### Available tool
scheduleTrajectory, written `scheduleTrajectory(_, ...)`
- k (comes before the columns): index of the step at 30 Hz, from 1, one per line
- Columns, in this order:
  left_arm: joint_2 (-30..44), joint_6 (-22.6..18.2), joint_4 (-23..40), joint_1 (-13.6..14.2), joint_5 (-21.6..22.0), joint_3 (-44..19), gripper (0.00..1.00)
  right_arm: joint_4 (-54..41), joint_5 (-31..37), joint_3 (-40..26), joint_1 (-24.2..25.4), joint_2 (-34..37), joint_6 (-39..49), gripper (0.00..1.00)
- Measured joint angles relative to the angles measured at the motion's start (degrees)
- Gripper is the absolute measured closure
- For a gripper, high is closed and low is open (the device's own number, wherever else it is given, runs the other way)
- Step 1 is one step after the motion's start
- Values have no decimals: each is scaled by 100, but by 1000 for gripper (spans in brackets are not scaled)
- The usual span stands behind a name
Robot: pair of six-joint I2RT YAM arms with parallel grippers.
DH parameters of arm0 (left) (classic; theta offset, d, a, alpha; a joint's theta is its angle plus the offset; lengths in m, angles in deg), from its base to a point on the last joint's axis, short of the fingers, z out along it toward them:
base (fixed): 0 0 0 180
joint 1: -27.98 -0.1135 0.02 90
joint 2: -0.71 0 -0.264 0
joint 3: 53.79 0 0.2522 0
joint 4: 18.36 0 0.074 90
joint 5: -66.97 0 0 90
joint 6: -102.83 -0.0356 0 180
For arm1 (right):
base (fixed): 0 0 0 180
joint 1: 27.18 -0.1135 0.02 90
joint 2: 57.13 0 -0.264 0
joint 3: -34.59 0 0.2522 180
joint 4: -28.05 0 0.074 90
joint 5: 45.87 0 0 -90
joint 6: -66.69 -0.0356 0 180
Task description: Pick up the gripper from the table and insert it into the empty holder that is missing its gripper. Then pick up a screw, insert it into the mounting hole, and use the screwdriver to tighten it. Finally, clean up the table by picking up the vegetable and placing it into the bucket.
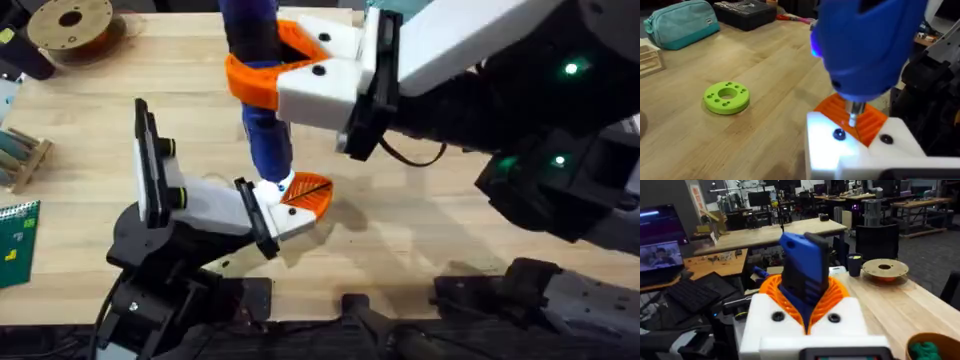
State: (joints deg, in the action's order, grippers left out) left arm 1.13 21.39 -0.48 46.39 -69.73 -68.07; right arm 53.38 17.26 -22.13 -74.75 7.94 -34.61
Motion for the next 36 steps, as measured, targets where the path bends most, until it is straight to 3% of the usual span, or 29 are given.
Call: scheduleTrajectory(36, -1, 15, 2, 0, -2, 0, 990, -225, -2, 2, 0, 106, 190, 971)
